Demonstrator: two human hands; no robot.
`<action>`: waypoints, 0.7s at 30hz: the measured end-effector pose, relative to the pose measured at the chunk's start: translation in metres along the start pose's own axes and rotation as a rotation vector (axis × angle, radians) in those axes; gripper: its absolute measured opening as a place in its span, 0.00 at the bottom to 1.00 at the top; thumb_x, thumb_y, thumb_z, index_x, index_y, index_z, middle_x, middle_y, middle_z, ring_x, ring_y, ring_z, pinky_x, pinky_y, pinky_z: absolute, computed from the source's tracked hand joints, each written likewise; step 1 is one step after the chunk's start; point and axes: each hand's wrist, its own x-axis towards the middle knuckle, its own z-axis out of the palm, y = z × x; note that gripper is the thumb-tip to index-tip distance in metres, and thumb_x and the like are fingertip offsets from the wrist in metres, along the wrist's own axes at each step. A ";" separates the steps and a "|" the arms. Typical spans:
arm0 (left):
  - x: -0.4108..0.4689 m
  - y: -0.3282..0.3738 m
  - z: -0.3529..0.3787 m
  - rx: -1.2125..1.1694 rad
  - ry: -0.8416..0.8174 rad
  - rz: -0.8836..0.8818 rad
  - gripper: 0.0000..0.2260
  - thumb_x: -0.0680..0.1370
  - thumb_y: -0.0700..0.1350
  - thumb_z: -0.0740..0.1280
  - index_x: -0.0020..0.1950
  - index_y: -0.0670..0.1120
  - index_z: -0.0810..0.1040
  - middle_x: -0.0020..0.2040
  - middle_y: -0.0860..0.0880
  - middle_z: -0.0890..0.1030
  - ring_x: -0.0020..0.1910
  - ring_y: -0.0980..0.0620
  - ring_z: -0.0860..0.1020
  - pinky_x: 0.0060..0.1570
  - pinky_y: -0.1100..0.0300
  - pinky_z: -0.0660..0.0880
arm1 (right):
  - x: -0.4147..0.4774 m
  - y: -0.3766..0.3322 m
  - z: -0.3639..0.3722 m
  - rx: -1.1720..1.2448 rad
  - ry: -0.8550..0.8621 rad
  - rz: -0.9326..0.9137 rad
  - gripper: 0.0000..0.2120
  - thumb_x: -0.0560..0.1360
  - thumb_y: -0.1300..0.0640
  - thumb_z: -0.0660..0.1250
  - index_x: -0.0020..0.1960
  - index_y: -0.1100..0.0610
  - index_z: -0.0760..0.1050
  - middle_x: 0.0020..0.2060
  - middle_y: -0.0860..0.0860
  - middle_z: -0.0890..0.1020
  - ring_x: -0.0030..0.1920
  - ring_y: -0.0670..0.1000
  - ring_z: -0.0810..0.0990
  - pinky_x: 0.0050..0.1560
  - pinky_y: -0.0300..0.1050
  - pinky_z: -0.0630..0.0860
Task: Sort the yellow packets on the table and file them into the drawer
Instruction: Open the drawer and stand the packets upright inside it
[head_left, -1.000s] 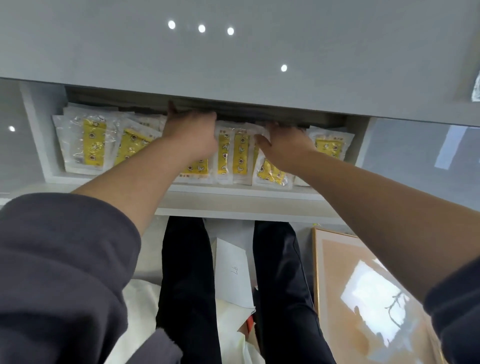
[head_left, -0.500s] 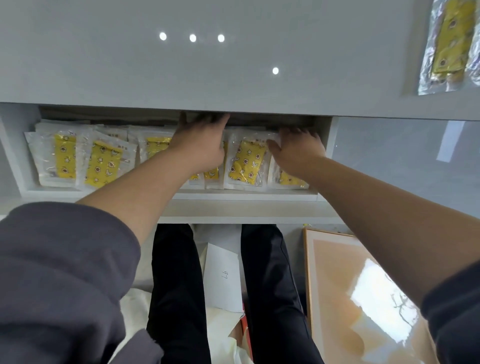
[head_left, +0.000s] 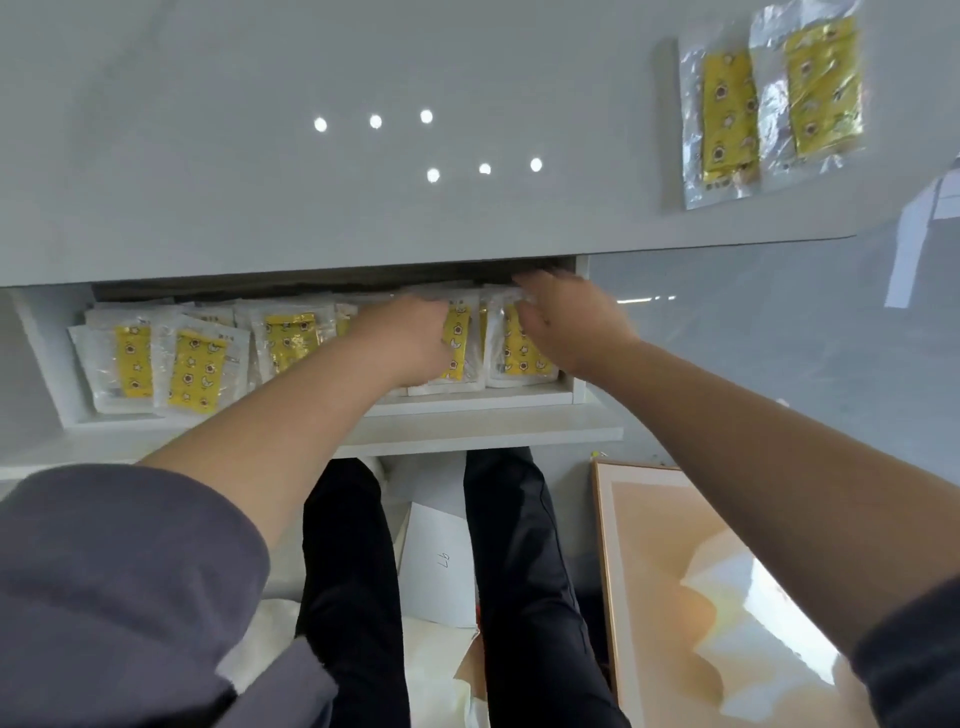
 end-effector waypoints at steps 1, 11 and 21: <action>-0.011 0.012 -0.005 -0.047 0.030 0.028 0.13 0.77 0.46 0.58 0.60 0.47 0.73 0.56 0.46 0.78 0.51 0.46 0.75 0.44 0.55 0.71 | -0.013 0.003 -0.008 0.034 0.049 0.003 0.17 0.81 0.53 0.55 0.66 0.53 0.74 0.57 0.53 0.80 0.54 0.56 0.79 0.51 0.50 0.78; 0.003 0.161 -0.095 -0.598 0.411 -0.044 0.13 0.76 0.46 0.63 0.60 0.45 0.72 0.53 0.48 0.76 0.49 0.48 0.75 0.41 0.58 0.69 | -0.039 0.078 -0.112 0.185 0.650 0.368 0.16 0.76 0.54 0.65 0.64 0.53 0.71 0.65 0.50 0.70 0.65 0.53 0.69 0.61 0.47 0.66; 0.073 0.198 -0.133 -1.246 0.352 -0.248 0.07 0.74 0.45 0.69 0.39 0.45 0.73 0.34 0.50 0.72 0.33 0.52 0.72 0.31 0.63 0.67 | 0.008 0.108 -0.151 0.233 0.639 0.546 0.16 0.73 0.46 0.69 0.58 0.48 0.71 0.61 0.49 0.69 0.62 0.52 0.68 0.54 0.45 0.62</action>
